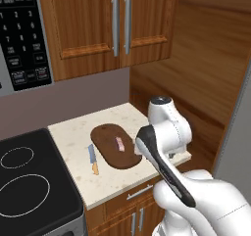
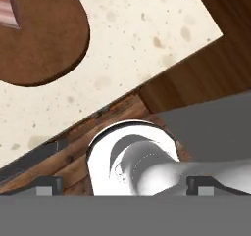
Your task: Retrieve the steak from the fridge and place it on the cutting board.
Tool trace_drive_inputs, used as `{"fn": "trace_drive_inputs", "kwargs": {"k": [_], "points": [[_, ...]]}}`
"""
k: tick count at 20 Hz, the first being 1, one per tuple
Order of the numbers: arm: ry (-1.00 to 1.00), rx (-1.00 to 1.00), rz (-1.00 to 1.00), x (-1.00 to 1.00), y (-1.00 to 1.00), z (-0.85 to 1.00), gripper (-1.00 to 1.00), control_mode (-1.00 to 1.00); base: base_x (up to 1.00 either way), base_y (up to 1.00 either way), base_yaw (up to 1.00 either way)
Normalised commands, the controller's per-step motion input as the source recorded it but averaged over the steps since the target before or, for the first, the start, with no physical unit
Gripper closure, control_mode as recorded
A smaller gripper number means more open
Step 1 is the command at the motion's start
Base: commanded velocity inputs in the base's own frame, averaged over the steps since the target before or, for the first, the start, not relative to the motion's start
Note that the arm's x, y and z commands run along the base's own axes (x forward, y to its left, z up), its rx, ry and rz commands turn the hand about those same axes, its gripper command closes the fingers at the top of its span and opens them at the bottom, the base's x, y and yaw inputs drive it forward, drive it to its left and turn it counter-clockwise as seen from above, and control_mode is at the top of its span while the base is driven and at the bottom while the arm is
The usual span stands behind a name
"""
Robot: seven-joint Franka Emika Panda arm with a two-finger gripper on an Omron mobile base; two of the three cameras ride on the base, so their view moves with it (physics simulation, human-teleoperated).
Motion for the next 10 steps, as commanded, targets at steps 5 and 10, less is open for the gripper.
{"fn": "trace_drive_inputs", "kwargs": {"k": [5,10], "points": [[0.00,0.01,0.00,-0.77,-0.44,0.30,-1.00,-1.00,0.00,0.00,0.00],[0.00,0.00,0.00,-0.29,-0.21,0.00,-1.00,-1.00,0.00,0.00,0.00]]}}
